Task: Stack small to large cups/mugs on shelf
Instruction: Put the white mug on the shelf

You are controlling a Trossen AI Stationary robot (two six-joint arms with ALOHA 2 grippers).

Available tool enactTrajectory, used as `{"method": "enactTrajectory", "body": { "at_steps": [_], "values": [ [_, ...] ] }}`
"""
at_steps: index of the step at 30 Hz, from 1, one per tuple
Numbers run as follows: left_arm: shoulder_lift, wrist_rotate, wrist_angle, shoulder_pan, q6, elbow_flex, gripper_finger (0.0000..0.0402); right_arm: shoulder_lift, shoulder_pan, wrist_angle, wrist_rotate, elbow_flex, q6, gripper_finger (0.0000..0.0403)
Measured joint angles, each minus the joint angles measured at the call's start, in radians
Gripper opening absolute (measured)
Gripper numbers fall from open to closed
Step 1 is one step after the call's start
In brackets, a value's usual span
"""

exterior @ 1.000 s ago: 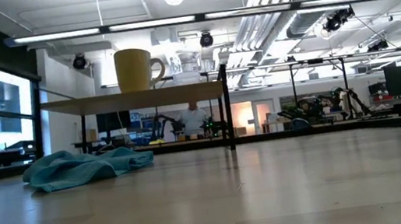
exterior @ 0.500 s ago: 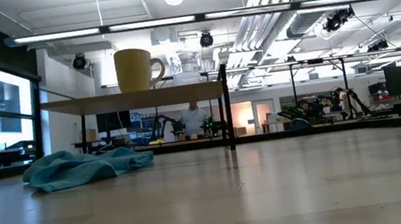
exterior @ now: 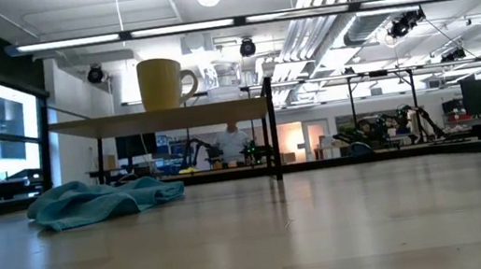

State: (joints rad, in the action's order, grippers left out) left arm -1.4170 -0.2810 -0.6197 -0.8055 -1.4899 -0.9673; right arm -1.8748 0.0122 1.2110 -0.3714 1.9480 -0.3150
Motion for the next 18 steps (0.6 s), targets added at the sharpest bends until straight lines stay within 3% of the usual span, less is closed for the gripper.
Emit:
{"method": "enactTrajectory", "body": {
  "at_steps": [10,18],
  "values": [
    [0.000,0.005,-0.137,0.001,0.055,0.000,0.0136,0.000,-0.031,0.015,-0.007,0.000,-0.040,0.0181],
    [0.000,0.054,-0.092,0.002,-0.029,0.000,0.0131,0.000,-0.047,0.009,-0.013,0.000,-0.080,0.0181]
  ]
}}
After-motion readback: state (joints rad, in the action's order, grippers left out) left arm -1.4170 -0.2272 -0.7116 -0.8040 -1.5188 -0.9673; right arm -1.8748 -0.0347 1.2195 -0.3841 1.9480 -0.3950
